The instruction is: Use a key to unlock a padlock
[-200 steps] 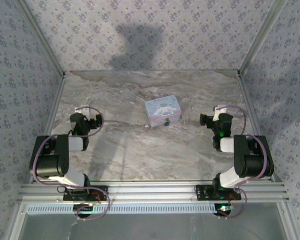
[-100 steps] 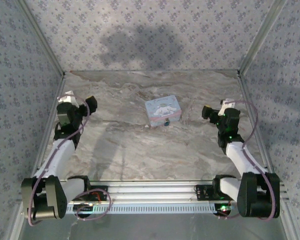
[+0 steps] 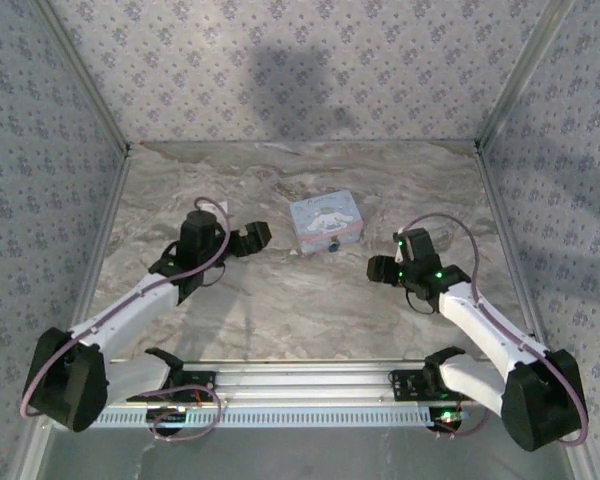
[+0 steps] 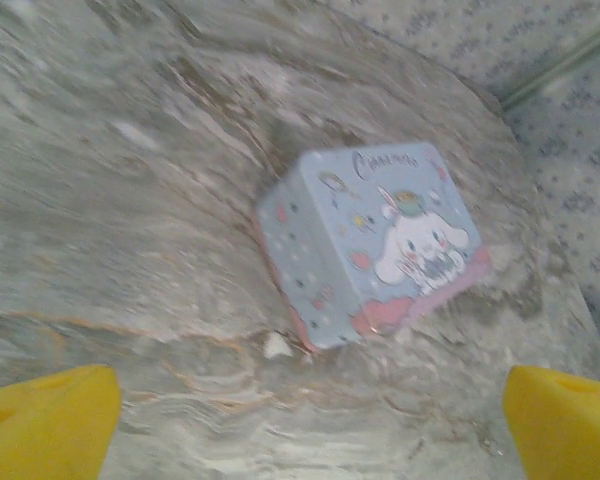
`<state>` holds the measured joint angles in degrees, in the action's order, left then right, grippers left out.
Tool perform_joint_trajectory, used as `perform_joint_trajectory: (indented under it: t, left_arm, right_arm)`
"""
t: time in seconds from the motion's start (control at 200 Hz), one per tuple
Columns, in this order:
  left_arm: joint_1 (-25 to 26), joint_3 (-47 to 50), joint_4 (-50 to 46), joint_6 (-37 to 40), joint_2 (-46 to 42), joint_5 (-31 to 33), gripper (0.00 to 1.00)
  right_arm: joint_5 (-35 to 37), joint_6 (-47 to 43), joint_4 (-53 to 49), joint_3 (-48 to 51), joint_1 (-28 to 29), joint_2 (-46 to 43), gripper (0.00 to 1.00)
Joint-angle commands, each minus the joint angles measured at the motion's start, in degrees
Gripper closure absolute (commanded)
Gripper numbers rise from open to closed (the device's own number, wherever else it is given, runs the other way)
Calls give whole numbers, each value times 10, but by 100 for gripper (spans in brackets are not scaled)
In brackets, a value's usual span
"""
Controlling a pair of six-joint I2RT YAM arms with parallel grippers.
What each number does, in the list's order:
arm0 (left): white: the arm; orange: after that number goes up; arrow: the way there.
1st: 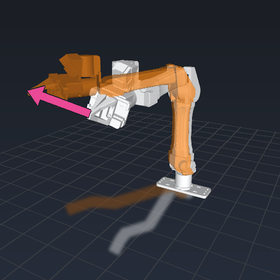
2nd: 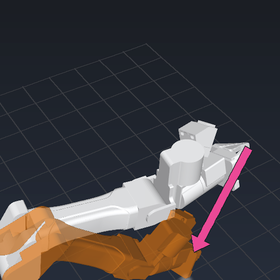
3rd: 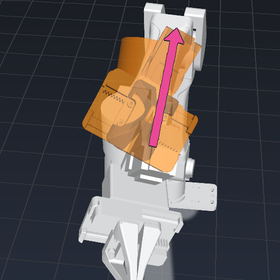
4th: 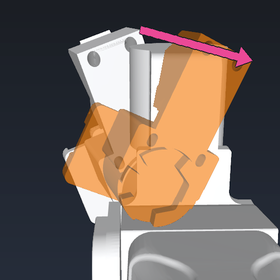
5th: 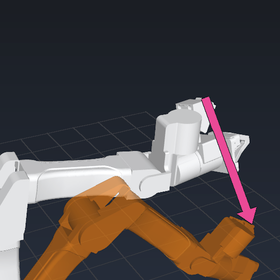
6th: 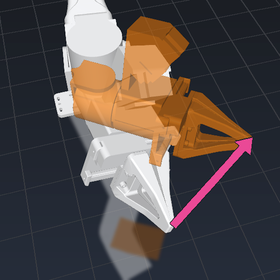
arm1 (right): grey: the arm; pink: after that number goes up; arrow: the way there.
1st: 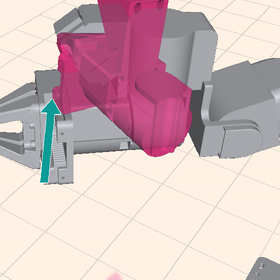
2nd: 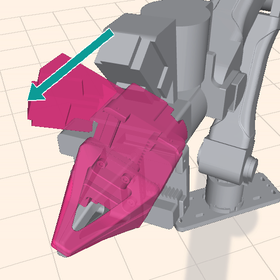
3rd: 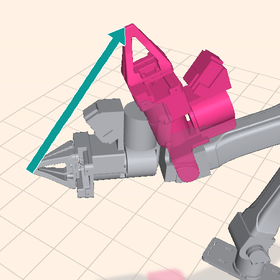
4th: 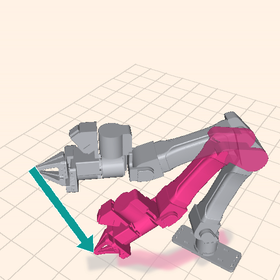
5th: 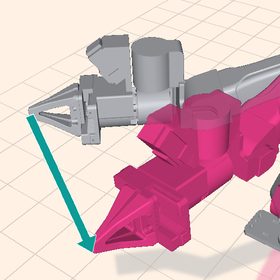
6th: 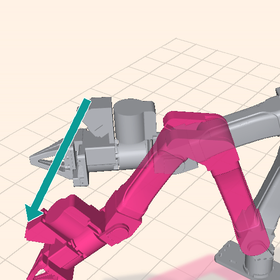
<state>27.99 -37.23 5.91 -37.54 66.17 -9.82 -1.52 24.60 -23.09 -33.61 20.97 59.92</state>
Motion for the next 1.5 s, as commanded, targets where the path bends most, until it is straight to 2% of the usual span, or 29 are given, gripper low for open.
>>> perform_joint_trajectory:
  t: [0.0, 0.175, 0.39, 0.904, 1.204, 1.369, 1.494]
  left_arm:
    - [18, 10, 53, -36, 34, 7, 2]
    - [29, -14, 57, -34, 78, -5, 2]
    - [37, -14, 58, -31, 80, 6, 2]
    - [38, -12, 44, -23, 69, 16, 2]
    - [38, -14, 37, -25, 64, 24, 2]
    - [37, -23, 37, -45, 60, 13, 2]
    - [38, -35, 40, -70, 58, -17, 2]
  right_arm:
    - [5, 15, -63, 7, 13, 25, 34]
    - [-14, 3, -60, -27, 34, 100, 46]
    - [-5, 1, -56, -59, 51, 173, 57]
    - [7, -6, -55, -91, 56, 248, 80]
    - [5, 2, -52, -72, 57, 252, 100]
    - [-2, 11, -29, -58, 56, 208, 100]
    - [-33, 39, 31, -30, 51, 151, 100]
